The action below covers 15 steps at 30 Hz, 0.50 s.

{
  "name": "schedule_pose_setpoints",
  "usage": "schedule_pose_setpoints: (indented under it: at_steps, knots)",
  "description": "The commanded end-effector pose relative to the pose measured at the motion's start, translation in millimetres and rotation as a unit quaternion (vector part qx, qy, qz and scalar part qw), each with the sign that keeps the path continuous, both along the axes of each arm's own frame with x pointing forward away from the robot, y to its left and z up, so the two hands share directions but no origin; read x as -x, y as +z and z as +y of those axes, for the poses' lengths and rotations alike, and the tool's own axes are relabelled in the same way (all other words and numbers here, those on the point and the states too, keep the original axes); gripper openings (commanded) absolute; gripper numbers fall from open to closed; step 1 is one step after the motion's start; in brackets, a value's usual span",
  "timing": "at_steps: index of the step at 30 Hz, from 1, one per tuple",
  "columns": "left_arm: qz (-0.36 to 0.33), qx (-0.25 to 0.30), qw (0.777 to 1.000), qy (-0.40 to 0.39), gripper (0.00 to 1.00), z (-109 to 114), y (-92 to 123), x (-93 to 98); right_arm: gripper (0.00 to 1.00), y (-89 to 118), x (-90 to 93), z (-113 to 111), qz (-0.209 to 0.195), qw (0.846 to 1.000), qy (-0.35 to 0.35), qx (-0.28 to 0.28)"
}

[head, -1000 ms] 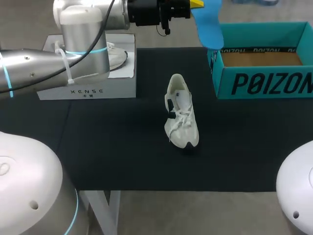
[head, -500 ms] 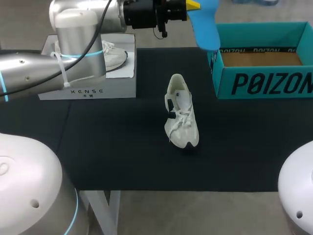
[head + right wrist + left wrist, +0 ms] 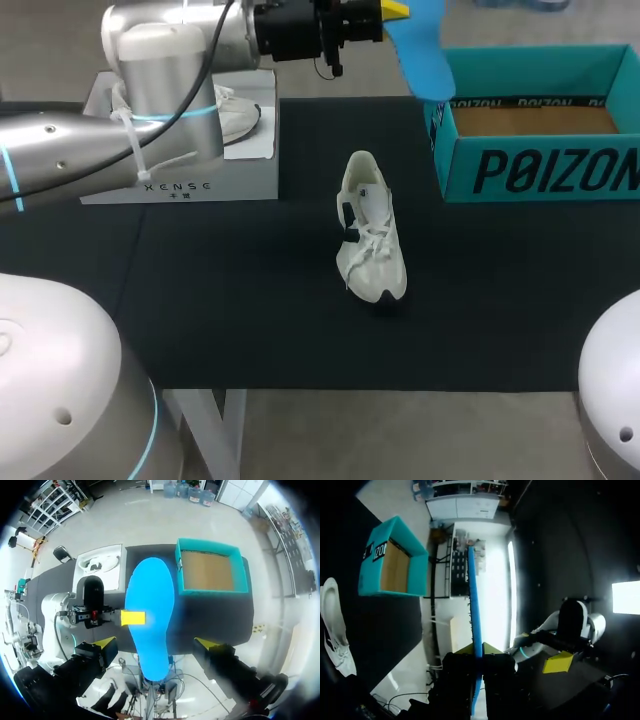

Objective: Take the shoe out of the shoebox, open the shoe tongue, remove and reinsert the insole, then place the shoe into the shoebox

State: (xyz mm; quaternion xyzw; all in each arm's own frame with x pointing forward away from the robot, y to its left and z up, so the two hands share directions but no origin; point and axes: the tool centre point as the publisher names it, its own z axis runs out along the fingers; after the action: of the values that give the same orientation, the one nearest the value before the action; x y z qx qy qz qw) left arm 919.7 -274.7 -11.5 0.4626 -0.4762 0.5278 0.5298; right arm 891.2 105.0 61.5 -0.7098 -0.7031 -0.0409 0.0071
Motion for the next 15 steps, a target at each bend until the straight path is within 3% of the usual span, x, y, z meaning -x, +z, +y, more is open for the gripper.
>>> schedule_pose_setpoints:
  at_steps: [1,15]
  knots:
    - [-0.001,0.0,1.0,-0.001,0.0,-5.3,0.9,-8.8,1.0,2.5,3.9,7.8,0.007,1.0,0.001,0.005]
    - [0.006,-0.001,1.0,-0.003,0.0,1.9,0.8,-8.6,1.0,-2.8,5.7,4.9,-0.007,0.999,-0.017,-0.029]
